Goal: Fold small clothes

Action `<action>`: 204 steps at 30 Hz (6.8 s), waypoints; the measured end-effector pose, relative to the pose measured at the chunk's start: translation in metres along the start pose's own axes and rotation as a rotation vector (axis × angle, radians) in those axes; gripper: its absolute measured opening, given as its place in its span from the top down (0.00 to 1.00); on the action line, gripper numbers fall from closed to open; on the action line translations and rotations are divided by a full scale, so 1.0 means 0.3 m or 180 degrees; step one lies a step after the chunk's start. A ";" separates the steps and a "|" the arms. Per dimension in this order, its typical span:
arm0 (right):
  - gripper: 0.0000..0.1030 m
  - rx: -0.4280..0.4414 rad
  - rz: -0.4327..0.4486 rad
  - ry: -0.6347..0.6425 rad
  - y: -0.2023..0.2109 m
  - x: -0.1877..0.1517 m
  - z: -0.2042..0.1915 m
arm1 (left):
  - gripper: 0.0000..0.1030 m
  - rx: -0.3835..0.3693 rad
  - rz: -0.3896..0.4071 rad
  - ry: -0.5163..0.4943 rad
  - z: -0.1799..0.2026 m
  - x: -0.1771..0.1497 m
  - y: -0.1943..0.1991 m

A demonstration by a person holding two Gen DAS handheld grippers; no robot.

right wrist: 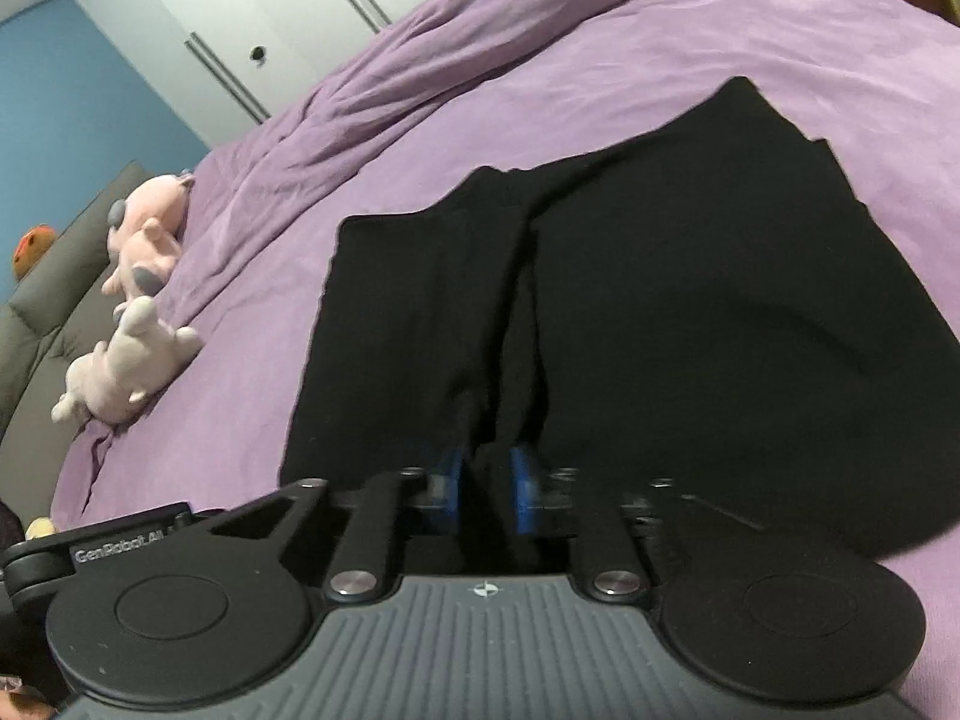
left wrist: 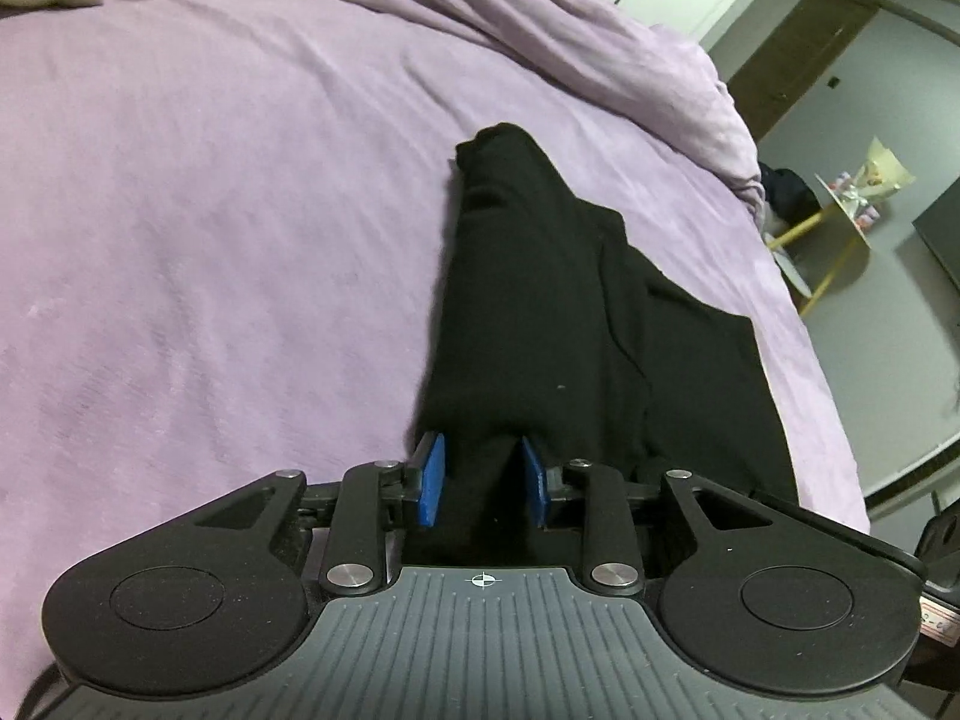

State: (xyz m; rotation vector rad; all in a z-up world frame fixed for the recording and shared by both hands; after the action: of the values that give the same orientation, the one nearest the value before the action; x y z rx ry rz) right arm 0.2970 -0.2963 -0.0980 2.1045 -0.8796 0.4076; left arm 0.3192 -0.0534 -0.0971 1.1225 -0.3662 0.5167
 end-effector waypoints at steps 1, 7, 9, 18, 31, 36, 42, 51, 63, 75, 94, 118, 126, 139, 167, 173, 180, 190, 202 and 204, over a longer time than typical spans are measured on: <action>0.88 0.0099 0.0080 -0.0049 0.018 0.005 0.005 | 0.66 -0.0032 0.0000 -0.0004 0.004 -0.001 0.009; 0.89 -0.0279 -0.0078 0.0177 -0.021 -0.004 0.052 | 0.63 -0.0177 -0.0060 0.0181 -0.017 -0.004 -0.028; 0.85 -0.0246 -0.0115 0.0199 -0.015 0.014 0.041 | 0.63 -0.0150 -0.0068 0.0088 -0.012 -0.009 -0.035; 0.46 0.0192 0.0002 -0.0438 -0.058 0.104 0.119 | 0.63 -0.0249 -0.0113 0.0274 -0.053 0.035 -0.003; 0.89 0.0020 -0.0126 -0.0005 -0.169 0.115 0.046 | 0.59 -0.0368 -0.0070 0.0660 -0.082 0.061 -0.024; 0.92 -0.0357 0.0023 0.0636 -0.138 0.120 -0.044 | 0.54 -0.0332 -0.0090 0.0659 -0.063 0.070 -0.037; 0.92 -0.1033 0.0358 0.1124 0.004 0.159 -0.039 | 0.56 -0.0286 0.0074 0.0402 -0.010 0.071 0.015; 0.71 -0.1056 0.0236 0.0625 0.085 0.179 0.171 | 0.56 -0.0313 -0.0348 0.0030 0.124 -0.020 -0.086; 0.95 -0.1838 0.0597 0.1265 0.078 0.195 0.114 | 0.56 0.0043 -0.0173 -0.0341 0.183 -0.047 -0.058; 0.63 -0.1142 0.0399 0.0591 0.196 0.145 0.205 | 0.55 0.0130 -0.0278 -0.0483 0.209 -0.095 -0.073; 0.65 -0.0307 0.0718 -0.0671 0.401 -0.011 0.337 | 0.53 0.0221 -0.0236 -0.0382 0.180 -0.152 0.017; 0.92 -0.1232 0.0582 -0.0178 0.303 -0.037 0.281 | 0.53 0.0300 -0.0105 -0.0412 0.168 -0.173 0.073; 0.42 -0.0410 0.0872 -0.0835 0.402 0.075 0.456 | 0.52 0.0123 -0.0060 -0.0307 0.141 -0.076 0.033; 0.40 0.0194 0.0064 -0.0776 0.068 0.309 0.501 | 0.43 -0.0470 -0.0573 0.0079 0.186 0.085 -0.300; 0.74 0.0353 -0.0468 -0.0429 0.148 -0.030 0.066 | 0.71 -0.0150 -0.0367 -0.0593 0.002 -0.006 0.220; 0.63 -0.0090 0.0121 -0.0301 0.273 0.009 0.036 | 0.64 0.0466 -0.0235 -0.0397 -0.114 -0.032 0.266; 0.63 0.0010 -0.0176 0.0052 -0.029 -0.007 -0.118 | 0.53 0.0707 0.0397 -0.0199 -0.019 0.054 0.150; 0.92 -0.0578 0.0291 0.0646 -0.159 0.011 0.002 | 0.18 0.1357 0.0826 -0.0679 -0.005 0.052 -0.119; 0.90 -0.0696 0.0136 0.0845 -0.074 -0.046 -0.070 | 0.15 0.1299 0.0593 -0.0463 -0.034 0.019 -0.058; 0.88 -0.0662 0.0157 0.0998 0.013 -0.105 -0.090 | 0.15 0.1345 0.0540 -0.0559 -0.034 -0.016 -0.018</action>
State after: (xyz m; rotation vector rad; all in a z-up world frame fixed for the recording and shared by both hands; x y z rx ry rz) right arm 0.2722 -0.2629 -0.0961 1.7720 -0.7550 0.6253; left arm 0.3185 -0.0468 -0.1076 1.5599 -0.5234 0.6660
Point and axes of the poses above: each gripper's, at about its wrist camera, not at the fingertips, and y roughly against the way its jaws point, z to its right, x to its top, the point moved 4 cm from there along -y, roughly the way its jaws point, and after that the axes turned 6 degrees about x, right-handed, at the moved point
